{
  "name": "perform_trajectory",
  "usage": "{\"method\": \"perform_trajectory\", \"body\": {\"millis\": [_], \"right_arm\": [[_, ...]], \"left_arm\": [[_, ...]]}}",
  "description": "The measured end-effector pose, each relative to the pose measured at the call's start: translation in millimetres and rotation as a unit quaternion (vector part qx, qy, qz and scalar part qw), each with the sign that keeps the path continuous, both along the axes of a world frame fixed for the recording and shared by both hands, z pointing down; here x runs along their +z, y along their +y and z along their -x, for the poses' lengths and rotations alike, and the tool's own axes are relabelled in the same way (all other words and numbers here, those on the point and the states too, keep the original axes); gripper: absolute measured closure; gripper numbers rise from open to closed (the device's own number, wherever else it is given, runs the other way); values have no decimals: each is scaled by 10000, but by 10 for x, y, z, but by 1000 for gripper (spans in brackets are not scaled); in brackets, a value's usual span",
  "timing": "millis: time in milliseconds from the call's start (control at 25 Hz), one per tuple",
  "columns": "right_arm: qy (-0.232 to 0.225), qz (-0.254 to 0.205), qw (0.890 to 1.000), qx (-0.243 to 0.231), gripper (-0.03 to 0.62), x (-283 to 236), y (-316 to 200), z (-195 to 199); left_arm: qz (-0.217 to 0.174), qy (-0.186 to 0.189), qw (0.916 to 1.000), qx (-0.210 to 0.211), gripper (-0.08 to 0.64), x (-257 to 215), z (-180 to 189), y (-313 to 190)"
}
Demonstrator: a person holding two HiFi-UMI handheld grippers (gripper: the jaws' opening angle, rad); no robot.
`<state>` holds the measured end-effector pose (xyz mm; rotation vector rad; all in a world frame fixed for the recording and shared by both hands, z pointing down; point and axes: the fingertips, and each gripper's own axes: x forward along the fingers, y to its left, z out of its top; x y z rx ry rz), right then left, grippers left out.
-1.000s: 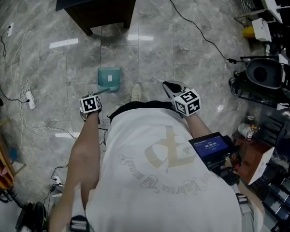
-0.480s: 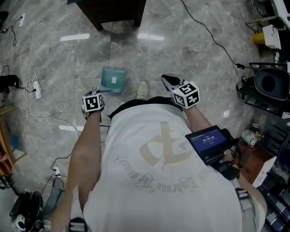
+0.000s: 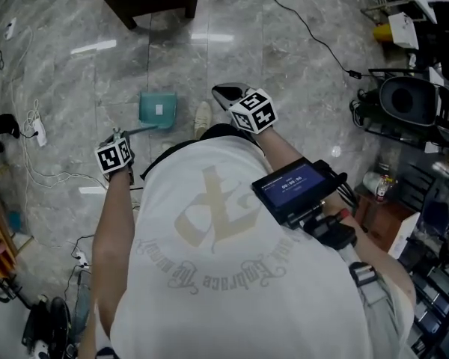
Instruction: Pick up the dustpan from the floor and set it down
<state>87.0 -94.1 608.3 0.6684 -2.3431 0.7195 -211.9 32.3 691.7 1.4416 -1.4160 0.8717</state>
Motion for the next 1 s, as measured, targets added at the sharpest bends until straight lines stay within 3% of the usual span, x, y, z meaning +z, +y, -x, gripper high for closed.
{"method": "perform_trajectory", "body": {"millis": [320,760,1000], "right_arm": [[-75,-273,9991,-307,575,-28,309,710],[-108,-390,9967,-703,575,-149,518,1103],[-118,-448,9944,-947,574,-173,634,1315]], "left_arm": [[-478,197,9985,-153,459,-185,311,380],[-1331,176,9906,-254,457,-862,479,565],[-1591,85,9864,-401,457,-1108,582,803]]}}
